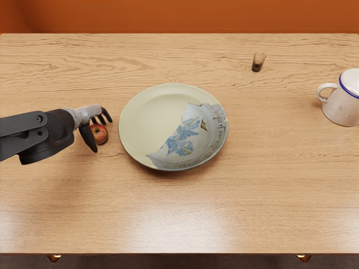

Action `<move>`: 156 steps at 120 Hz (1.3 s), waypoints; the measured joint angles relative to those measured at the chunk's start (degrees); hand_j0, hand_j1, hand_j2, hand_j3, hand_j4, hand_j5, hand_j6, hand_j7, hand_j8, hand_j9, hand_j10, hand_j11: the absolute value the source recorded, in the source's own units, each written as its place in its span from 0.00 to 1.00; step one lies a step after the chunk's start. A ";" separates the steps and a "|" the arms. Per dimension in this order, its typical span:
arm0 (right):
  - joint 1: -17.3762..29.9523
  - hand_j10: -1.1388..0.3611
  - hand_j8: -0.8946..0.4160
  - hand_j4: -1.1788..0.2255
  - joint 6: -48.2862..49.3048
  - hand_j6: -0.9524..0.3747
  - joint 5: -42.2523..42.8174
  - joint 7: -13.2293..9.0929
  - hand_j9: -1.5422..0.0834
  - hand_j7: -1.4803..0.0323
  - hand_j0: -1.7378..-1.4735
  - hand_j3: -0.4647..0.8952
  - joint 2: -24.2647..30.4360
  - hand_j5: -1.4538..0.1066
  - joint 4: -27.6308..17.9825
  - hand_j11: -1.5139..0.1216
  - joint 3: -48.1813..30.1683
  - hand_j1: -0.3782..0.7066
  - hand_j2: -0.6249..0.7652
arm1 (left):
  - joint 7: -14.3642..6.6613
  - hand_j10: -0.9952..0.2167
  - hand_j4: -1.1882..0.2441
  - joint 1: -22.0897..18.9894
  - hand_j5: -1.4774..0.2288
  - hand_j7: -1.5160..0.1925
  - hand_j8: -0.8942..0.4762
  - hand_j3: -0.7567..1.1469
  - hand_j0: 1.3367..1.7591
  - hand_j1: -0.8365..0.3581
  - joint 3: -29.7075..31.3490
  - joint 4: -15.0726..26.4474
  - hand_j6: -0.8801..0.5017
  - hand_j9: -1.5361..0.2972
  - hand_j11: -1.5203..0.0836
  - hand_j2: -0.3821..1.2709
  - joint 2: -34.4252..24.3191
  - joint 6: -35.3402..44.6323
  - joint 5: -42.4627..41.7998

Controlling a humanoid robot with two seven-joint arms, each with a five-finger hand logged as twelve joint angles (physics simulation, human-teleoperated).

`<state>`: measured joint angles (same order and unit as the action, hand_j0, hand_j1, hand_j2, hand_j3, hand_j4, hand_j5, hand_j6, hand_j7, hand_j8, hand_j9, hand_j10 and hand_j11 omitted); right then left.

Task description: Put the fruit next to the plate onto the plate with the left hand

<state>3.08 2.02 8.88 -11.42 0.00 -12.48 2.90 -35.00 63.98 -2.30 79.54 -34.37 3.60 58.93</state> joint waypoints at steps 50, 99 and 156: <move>0.00 0.74 0.67 0.82 0.00 0.70 0.00 0.00 0.93 0.96 0.30 0.34 0.00 0.91 0.00 0.91 0.00 0.05 0.45 | 0.00 0.50 0.56 -0.18 0.57 0.59 0.37 0.40 0.76 0.61 0.18 -0.03 0.36 0.56 0.63 0.28 0.00 0.43 0.02; 0.00 0.74 0.67 0.82 0.00 0.70 0.00 0.00 0.93 0.96 0.30 0.34 0.00 0.91 0.00 0.91 0.00 0.05 0.45 | -0.03 0.32 0.41 -0.96 0.42 0.52 0.39 0.40 0.76 0.40 -0.02 -0.14 0.35 0.45 0.46 0.32 0.17 0.30 -0.38; 0.00 0.74 0.67 0.82 0.00 0.70 0.00 0.00 0.93 0.96 0.30 0.34 0.00 0.91 0.00 0.91 0.00 0.05 0.45 | 0.01 0.28 0.37 -0.88 0.32 0.35 0.39 0.40 0.75 0.44 -6.78 -0.93 0.35 0.34 0.37 0.35 -3.59 -0.05 -6.33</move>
<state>3.07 2.02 8.88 -11.43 0.00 -12.48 2.90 -34.99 63.10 -9.08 78.61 -37.96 3.55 52.60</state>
